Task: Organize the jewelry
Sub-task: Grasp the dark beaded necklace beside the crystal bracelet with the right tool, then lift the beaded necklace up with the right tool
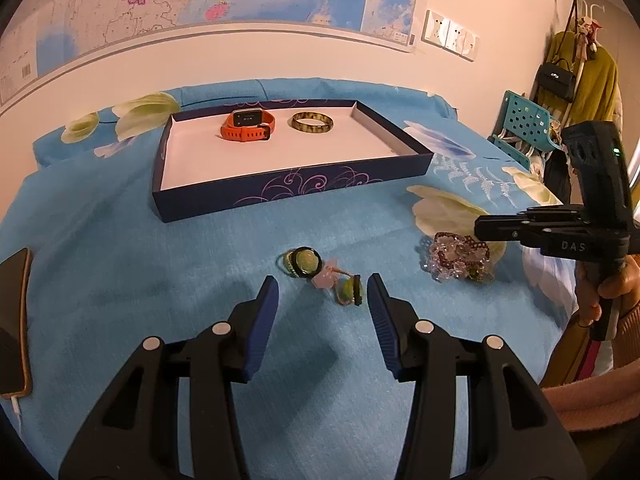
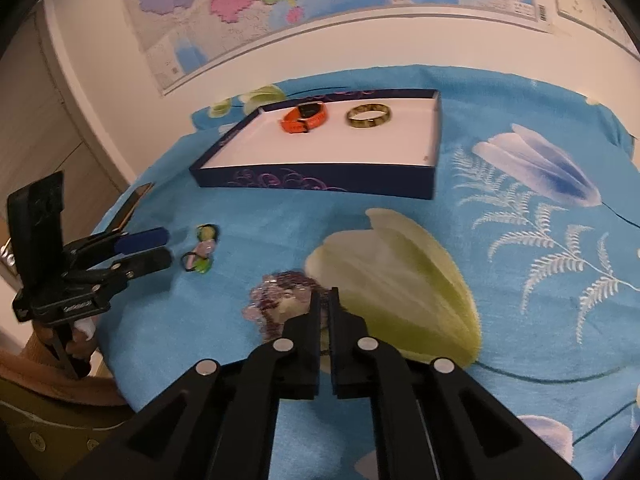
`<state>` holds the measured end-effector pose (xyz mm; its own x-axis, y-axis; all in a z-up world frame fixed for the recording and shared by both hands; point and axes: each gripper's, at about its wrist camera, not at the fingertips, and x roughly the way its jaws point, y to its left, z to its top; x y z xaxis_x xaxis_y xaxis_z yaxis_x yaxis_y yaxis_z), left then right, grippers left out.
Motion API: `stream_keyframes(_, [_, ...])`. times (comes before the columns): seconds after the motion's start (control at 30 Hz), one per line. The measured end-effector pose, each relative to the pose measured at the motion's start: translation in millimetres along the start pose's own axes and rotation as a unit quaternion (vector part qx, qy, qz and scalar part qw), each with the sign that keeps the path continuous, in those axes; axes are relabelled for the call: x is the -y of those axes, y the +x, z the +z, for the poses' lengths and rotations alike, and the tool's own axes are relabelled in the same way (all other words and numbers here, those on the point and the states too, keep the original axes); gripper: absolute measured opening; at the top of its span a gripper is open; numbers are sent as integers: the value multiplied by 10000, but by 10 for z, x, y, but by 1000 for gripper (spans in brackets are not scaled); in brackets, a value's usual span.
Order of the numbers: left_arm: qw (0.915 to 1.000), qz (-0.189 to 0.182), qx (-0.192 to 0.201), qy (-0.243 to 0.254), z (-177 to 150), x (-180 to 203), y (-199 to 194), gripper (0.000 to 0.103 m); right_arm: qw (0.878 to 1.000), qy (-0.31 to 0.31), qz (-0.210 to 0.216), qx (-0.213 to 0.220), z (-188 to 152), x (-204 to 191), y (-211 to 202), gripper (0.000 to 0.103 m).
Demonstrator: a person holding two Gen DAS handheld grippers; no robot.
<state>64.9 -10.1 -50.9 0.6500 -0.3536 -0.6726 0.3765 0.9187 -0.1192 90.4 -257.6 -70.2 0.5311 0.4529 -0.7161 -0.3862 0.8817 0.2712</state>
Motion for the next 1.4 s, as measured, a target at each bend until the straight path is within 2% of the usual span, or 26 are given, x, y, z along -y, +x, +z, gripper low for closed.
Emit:
stream_keyframes(0.2, [10000, -42, -11, 17, -9, 21, 0, 46, 9997, 83, -63, -201, -84, 57, 73, 21])
stream_keyframes(0.27, [10000, -36, -30, 25, -11, 31, 12, 46, 9997, 85, 45, -210, -100, 49, 76, 2])
stream_keyframes(0.37, [10000, -14, -73, 21, -19, 34, 35, 46, 9998, 30, 68, -157, -110, 4, 60, 2])
stream_keyframes(0.57, [10000, -55, -57, 1, -29, 30, 26, 46, 9987, -102, 424, 271, 5, -186, -159, 1])
stream_keyframes(0.77, [10000, -69, -40, 4, -38, 33, 17, 46, 9949, -317, 636, 718, 176, -394, -348, 0])
stream_keyframes(0.93, [10000, -83, -36, -31, -47, 27, 15, 46, 9917, -333, 725, 1005, 283, -420, -430, 0])
stream_keyframes(1.0, [9999, -99, -30, -28, -48, 28, 11, 46, 9935, -294, 673, 866, 291, -385, -368, 0])
stream_keyframes(1.1, [9999, -107, -29, -14, -57, 28, 9, 46, 9971, -333, 439, 520, 213, -375, -232, 6])
stream_keyframes(1.13, [9999, -112, -31, -14, -61, 29, 5, 46, 9977, -348, 395, 424, 169, -374, -195, 17])
stream_keyframes(1.2, [9999, -123, -35, -19, -60, 29, 9, 46, 9985, -496, 119, 215, 66, -376, -102, 30])
stream_keyframes(1.27, [9999, -136, -41, -25, -57, 23, 13, 46, 9989, -479, 16, 4, -8, -340, -24, 30])
stream_keyframes(1.3, [9999, -147, -42, -23, -57, 28, 16, 46, 9992, -401, 22, -63, -37, -300, 4, 27])
stream_keyframes(1.33, [9999, -163, -39, -7, -55, 39, 15, 46, 9992, -360, 54, -135, -58, -267, 29, 19])
stream_keyframes(1.4, [9998, -216, -33, 46, -53, 72, 11, 46, 9992, -317, 110, -220, -88, -228, 60, 14])
